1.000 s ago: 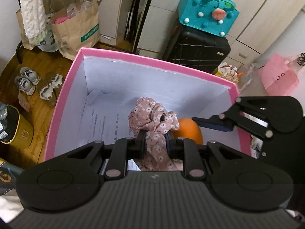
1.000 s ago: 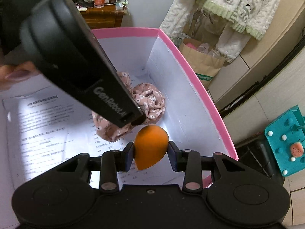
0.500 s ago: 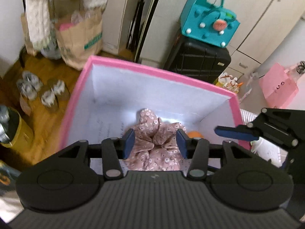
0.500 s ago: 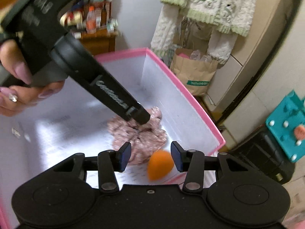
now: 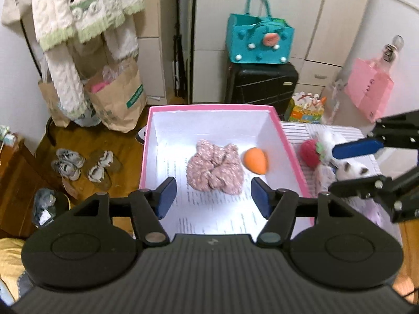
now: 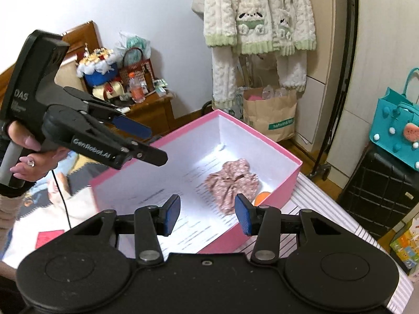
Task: Organize soft objects
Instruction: 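Open both tools to release the scrunchie and sponge in the box, then move the left tool to the purple plush and grasp it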
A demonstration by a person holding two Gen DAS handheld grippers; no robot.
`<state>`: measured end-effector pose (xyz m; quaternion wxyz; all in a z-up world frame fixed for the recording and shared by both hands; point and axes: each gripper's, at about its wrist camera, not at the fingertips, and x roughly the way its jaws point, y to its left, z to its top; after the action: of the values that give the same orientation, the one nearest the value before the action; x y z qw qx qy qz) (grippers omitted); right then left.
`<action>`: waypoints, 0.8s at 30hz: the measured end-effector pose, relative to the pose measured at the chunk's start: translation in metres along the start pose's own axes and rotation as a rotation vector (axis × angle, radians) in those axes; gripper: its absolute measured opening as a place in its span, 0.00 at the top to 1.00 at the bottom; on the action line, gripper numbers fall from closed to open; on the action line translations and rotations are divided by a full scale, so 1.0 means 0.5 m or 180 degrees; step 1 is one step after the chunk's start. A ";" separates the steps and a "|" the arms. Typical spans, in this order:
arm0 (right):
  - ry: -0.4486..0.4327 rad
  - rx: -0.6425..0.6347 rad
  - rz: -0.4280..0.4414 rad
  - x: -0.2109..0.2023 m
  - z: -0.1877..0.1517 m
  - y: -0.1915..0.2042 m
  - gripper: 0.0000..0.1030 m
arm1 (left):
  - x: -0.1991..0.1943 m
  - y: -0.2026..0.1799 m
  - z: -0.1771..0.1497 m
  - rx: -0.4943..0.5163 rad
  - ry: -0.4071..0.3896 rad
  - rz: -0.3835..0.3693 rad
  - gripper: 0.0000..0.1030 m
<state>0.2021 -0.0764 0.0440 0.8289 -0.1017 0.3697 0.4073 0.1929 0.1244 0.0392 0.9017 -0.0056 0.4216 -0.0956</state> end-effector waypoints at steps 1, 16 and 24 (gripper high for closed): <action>-0.0014 0.0000 0.0001 -0.012 -0.005 0.008 0.50 | -0.016 -0.007 -0.005 0.0028 0.0006 -0.0033 0.38; -0.0253 -0.0178 -0.0111 -0.182 -0.110 0.114 0.45 | -0.178 -0.127 -0.121 0.0492 -0.0095 -0.0218 0.31; -0.0308 -0.0120 -0.0248 -0.246 -0.198 0.131 0.40 | -0.205 -0.195 -0.180 0.0740 -0.0067 -0.0369 0.28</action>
<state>0.0517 -0.1541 0.0683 0.8590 -0.1119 0.3171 0.3860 0.0439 0.0532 0.0675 0.8936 0.0737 0.3971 -0.1957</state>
